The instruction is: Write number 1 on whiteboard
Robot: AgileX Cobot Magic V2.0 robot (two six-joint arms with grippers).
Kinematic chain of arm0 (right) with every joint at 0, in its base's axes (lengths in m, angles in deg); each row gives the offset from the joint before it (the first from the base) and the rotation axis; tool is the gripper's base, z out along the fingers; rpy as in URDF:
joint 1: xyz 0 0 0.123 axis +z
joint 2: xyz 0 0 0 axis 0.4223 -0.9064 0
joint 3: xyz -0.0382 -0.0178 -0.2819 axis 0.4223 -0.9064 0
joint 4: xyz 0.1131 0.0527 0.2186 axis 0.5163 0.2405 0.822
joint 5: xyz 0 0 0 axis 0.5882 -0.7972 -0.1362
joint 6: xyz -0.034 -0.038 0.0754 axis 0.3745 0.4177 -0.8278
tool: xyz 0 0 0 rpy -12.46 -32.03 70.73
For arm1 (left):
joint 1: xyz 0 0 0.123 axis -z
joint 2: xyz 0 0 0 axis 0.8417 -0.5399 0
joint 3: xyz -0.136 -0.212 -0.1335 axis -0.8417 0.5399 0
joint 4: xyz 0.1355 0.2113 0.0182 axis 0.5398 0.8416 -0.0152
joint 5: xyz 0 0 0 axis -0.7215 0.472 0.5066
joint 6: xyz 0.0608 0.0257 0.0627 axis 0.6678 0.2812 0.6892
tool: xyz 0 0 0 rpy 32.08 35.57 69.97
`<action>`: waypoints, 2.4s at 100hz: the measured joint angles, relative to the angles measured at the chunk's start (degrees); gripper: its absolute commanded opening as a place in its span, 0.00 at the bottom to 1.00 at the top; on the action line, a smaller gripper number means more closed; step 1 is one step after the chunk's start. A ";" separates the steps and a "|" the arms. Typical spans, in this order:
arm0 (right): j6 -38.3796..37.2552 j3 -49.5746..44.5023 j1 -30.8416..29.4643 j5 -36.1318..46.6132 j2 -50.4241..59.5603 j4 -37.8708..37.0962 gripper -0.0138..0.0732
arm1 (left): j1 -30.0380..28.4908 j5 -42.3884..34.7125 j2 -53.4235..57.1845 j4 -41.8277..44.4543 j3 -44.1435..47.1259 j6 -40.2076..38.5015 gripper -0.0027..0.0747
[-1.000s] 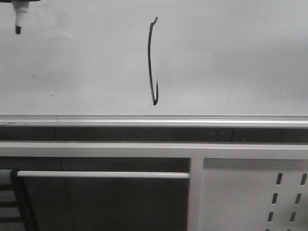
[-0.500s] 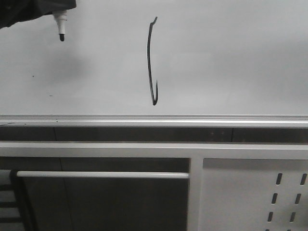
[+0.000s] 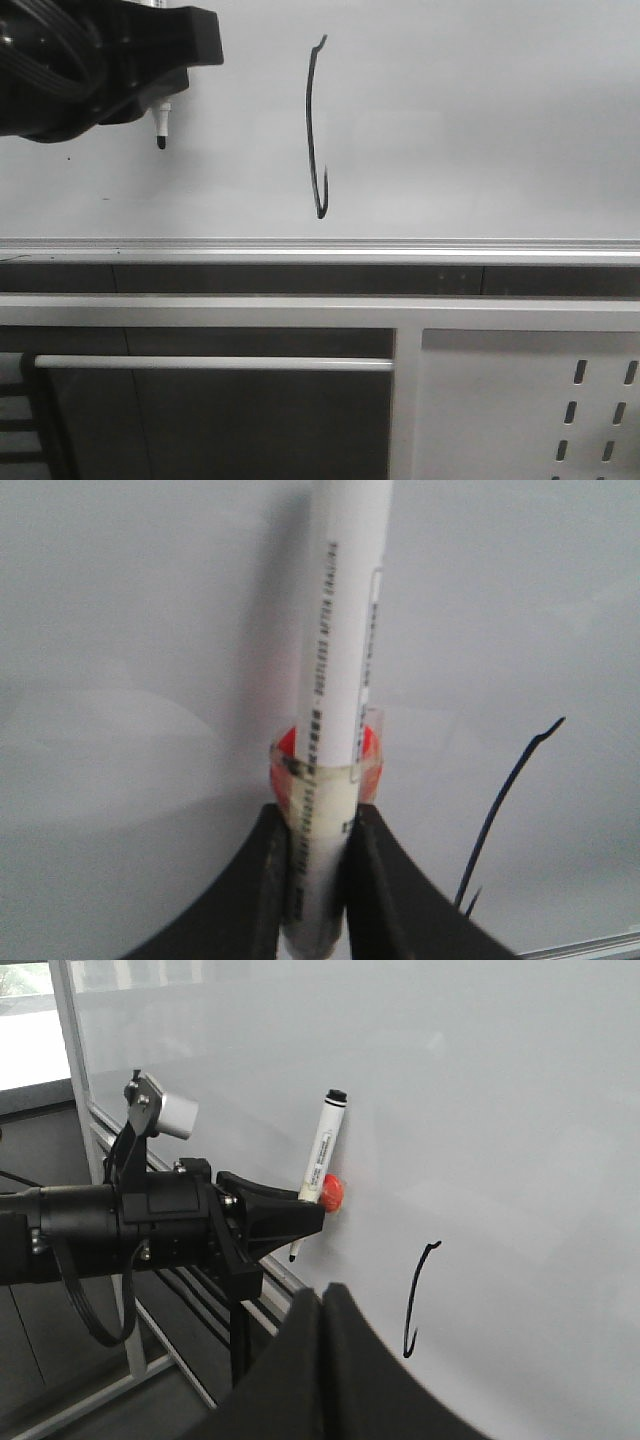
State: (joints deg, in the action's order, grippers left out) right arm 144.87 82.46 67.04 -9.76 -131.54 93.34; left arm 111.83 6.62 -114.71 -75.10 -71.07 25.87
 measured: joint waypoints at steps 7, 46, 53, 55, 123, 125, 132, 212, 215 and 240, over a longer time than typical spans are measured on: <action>0.00 0.00 0.00 0.00 0.00 0.00 0.08 | -0.39 -0.42 -0.81 0.17 0.00 0.00 0.01; 0.00 0.00 0.00 0.00 0.00 0.00 0.08 | -4.33 4.46 -1.71 4.02 -2.67 -0.26 0.01; 0.00 0.00 0.00 -0.12 0.00 0.00 0.08 | -4.33 5.00 -1.71 4.67 -2.79 -0.26 0.01; 0.00 0.00 0.00 -0.22 0.00 0.00 0.08 | -4.37 5.00 -1.71 4.67 -2.79 -0.26 0.01; -0.34 0.00 0.00 -3.10 0.00 0.00 0.08 | -4.46 5.68 -1.71 4.01 -3.05 -0.26 0.11; -0.34 0.00 0.00 -3.09 0.00 0.00 0.08 | -4.46 5.68 -1.71 4.01 -3.05 -0.26 0.13; -0.34 0.00 0.00 -3.18 0.00 0.00 0.08 | -4.46 5.68 -1.71 3.94 -3.05 -0.26 0.16; -0.48 0.00 0.00 -3.43 0.00 0.00 0.08 | -4.68 5.90 -1.84 2.54 -3.18 -0.35 0.44; -0.48 0.00 0.00 -3.43 0.00 0.00 0.08 | -4.68 5.90 -1.84 2.54 -3.18 -0.35 0.47; -0.48 0.00 0.00 -3.43 0.00 0.00 0.08 | -4.68 5.90 1.00 2.41 -3.18 -0.38 0.61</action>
State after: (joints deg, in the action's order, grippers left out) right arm 144.39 82.46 67.04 -13.20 -131.54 93.34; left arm 107.16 12.52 -113.70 -72.70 -74.25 25.49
